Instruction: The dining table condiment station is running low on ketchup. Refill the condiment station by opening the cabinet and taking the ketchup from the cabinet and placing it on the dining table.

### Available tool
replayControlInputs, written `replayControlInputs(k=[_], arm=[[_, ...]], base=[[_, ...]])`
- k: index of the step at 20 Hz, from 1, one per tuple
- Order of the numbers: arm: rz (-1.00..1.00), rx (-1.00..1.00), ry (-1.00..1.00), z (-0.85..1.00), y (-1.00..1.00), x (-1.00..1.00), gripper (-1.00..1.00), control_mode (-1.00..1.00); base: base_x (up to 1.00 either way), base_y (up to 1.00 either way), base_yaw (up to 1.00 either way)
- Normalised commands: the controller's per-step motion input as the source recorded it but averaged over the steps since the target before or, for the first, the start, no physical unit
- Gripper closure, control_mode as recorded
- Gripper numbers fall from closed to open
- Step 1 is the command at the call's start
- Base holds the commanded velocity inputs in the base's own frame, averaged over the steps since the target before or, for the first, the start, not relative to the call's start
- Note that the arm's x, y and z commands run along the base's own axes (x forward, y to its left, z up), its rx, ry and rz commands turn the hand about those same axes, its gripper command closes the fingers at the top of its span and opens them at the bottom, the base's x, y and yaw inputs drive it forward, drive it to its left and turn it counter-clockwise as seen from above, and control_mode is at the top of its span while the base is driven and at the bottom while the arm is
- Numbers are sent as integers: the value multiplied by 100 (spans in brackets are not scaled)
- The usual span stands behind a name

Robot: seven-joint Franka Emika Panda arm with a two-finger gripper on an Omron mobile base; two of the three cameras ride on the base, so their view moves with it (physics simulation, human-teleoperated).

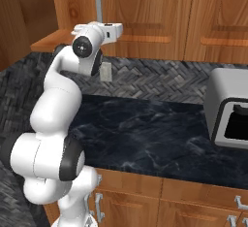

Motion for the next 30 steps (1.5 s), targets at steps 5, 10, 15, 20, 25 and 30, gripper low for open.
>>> replayControlInputs(k=[5,10,15,20,25,30], arm=[[-2,0,7,-11,0,0,100,-100],[0,1,0,-7,-31,-16,100,-100],[0,0,-1,0,-73,-72,100,-100],[0,0,0,0,-71,-99,100,-100],[0,1,0,0,-69,-100,100,-100],[0,0,0,0,-71,-100,100,-100]], base=[[0,0,0],[0,0,0],[0,0,0],[0,0,0],[0,0,0],[0,0,0]])
